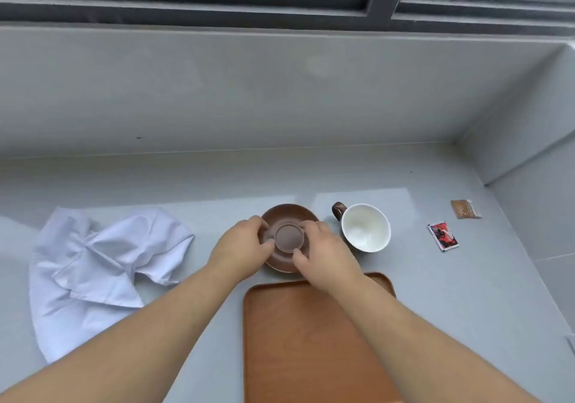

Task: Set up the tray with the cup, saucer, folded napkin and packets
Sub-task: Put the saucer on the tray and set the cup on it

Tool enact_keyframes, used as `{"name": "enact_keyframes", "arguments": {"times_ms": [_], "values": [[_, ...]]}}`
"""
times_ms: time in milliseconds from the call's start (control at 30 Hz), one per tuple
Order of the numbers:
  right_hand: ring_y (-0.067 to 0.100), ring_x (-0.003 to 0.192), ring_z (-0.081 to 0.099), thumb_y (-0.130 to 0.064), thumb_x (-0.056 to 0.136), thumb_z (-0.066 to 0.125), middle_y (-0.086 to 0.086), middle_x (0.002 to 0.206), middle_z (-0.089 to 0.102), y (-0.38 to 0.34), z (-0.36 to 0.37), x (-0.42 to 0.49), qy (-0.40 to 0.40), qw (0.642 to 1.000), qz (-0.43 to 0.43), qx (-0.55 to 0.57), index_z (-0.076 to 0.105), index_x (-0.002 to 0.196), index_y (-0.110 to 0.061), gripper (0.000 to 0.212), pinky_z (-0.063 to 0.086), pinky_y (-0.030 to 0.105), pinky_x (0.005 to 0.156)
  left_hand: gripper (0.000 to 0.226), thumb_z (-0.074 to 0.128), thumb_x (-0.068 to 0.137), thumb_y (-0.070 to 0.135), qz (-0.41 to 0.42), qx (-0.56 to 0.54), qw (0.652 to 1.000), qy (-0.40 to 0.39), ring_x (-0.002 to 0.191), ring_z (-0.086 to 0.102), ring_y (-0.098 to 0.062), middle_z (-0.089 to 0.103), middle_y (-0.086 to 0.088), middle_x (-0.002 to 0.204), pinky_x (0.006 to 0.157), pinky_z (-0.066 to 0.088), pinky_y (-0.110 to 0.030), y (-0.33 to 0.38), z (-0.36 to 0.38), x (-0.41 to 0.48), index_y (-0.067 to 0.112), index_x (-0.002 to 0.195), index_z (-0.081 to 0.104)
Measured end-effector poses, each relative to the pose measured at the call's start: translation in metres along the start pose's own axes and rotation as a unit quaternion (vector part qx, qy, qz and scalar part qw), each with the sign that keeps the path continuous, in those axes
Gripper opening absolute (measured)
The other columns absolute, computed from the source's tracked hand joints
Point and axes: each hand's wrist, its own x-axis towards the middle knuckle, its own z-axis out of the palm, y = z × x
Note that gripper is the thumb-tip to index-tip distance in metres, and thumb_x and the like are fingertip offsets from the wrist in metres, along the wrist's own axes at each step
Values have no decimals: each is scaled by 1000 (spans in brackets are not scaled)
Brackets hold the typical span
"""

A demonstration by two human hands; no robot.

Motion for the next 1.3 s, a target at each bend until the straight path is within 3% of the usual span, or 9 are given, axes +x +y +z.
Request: {"name": "enact_keyframes", "arguments": {"times_ms": [167, 367, 467, 533, 600, 667, 800, 1000, 1300], "values": [[29, 117, 58, -27, 93, 58, 7, 142, 46, -3, -4, 2, 50, 995, 31, 84, 42, 147, -18, 57, 49, 42, 97, 31, 62, 90, 16, -54, -86, 994, 34, 77, 67, -18, 68, 7, 93, 68, 54, -37, -5, 0, -5, 30, 117, 58], [25, 119, 60, -14, 94, 55, 9, 151, 42, 1, -12, -17, 61, 985, 75, 145, 36, 153, -14, 63, 47, 32, 95, 49, 66, 90, 12, -108, -171, 979, 32, 68, 75, -20, 69, 5, 86, 80, 64, -46, -11, -3, -34, 29, 135, 56], [22, 106, 65, -9, 90, 54, 6, 126, 68, 16, -17, -32, -1, 957, 153, 245, 59, 139, -15, 49, 46, 26, 79, 31, 68, 91, 11, -150, -202, 968, 17, 59, 74, -17, 70, 3, 80, 71, 65, -38, -8, 2, -59, 23, 120, 67], [22, 85, 66, -4, 83, 54, 5, 99, 76, 31, -18, -48, -39, 942, 176, 284, 76, 110, -16, 37, 52, 32, 69, 19, 70, 91, 13, -172, -218, 961, 3, 52, 72, -11, 72, 1, 81, 58, 59, -28, -7, 12, -77, 22, 108, 70], [21, 73, 65, -3, 80, 53, 6, 88, 78, 47, -15, -64, -58, 941, 184, 277, 79, 93, -17, 31, 58, 40, 73, 10, 72, 90, 14, -186, -235, 954, -7, 51, 71, -8, 73, 0, 80, 53, 57, -22, -5, 27, -94, 21, 97, 71], [27, 71, 70, -5, 83, 52, 5, 85, 77, 60, -12, -79, -74, 941, 186, 271, 76, 93, -19, 30, 61, 42, 73, 6, 73, 90, 14, -196, -249, 948, -19, 54, 72, -9, 76, -2, 79, 54, 60, -24, -3, 44, -110, 20, 90, 72], [25, 55, 66, -6, 94, 48, 2, 76, 64, 84, -2, -101, -99, 939, 183, 274, 67, 98, -17, 22, 62, 36, 51, 6, 73, 90, 19, -199, -225, 953, -45, 56, 74, -17, 75, -2, 62, 60, 64, -33, 0, 76, -129, 16, 88, 69], [26, 62, 69, -13, 97, 49, 3, 84, 63, 110, 8, -117, -113, 952, 178, 221, 63, 103, -10, 15, 63, 34, 56, 8, 71, 92, 22, -184, -198, 961, -57, 60, 75, -18, 74, 3, 58, 65, 67, -39, 8, 101, -141, 19, 87, 66], [22, 60, 67, -18, 99, 51, 2, 79, 65, 112, 14, -115, -99, 958, 145, 226, 60, 94, -21, 11, 52, 22, 49, 8, 72, 92, 27, -189, -172, 966, -27, 54, 74, -14, 74, 5, 63, 62, 62, -33, 9, 97, -141, 25, 86, 66]]}}
